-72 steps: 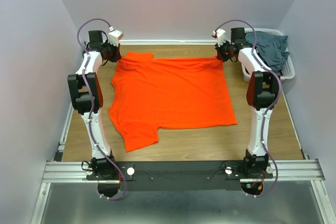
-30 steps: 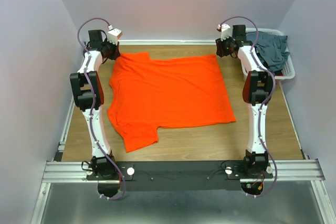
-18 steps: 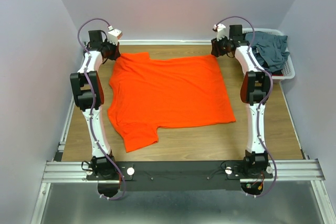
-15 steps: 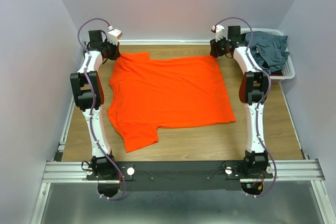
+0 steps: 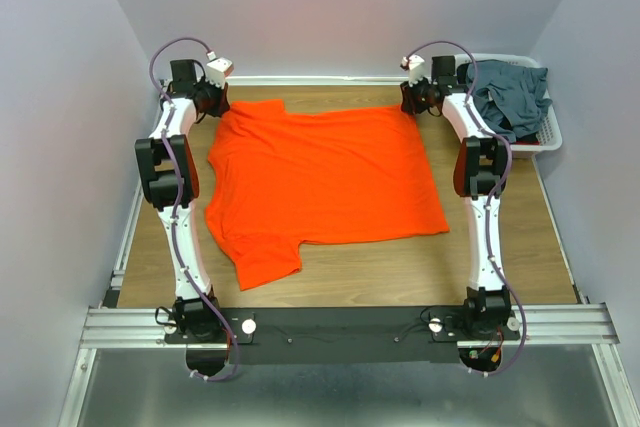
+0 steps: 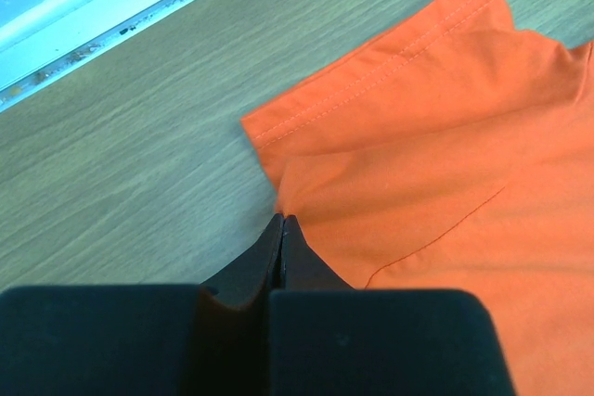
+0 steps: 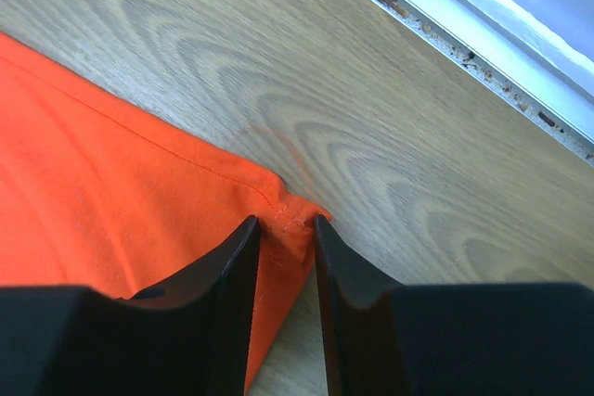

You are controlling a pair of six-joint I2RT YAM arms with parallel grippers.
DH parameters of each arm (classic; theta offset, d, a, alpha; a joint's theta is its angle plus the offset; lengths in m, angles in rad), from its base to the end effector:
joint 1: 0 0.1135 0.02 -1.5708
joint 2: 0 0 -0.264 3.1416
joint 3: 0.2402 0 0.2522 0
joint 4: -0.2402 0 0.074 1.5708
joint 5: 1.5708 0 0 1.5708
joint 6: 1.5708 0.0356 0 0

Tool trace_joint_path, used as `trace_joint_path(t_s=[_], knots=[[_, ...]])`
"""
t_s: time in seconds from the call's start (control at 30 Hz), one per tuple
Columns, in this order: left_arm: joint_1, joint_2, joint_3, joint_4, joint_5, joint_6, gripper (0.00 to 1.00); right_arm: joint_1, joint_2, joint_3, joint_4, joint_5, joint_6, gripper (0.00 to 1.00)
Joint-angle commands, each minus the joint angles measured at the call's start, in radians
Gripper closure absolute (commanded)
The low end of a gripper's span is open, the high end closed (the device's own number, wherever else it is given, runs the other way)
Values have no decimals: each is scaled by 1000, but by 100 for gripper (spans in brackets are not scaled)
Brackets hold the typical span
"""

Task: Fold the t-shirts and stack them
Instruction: Fold the tshirt

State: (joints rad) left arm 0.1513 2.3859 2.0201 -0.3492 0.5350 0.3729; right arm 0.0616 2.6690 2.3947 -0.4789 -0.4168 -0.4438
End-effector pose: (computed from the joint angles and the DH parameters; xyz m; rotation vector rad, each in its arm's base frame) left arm 0.5379 0.0636 0.1944 0.5097 2.1274 -0.3181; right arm 0.5829 0.0504 0.1522 -0.7629 2.1293 0.2823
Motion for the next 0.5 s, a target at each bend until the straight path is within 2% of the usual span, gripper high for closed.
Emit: trace_joint_path(t_s=[0.0, 0.1, 0.23, 0.47], knots=[[7, 18, 32, -16, -13, -3, 100, 3, 9, -8, 14, -30, -10, 62], [7, 19, 37, -20, -18, 0, 100, 4, 8, -6, 16, -40, -18, 68], [7, 21, 45, -25, -23, 1, 100, 4, -17, -22, 17, -54, -33, 99], [7, -5, 52, -16, -10, -3, 100, 3, -83, -49, 20, -54, -44, 99]])
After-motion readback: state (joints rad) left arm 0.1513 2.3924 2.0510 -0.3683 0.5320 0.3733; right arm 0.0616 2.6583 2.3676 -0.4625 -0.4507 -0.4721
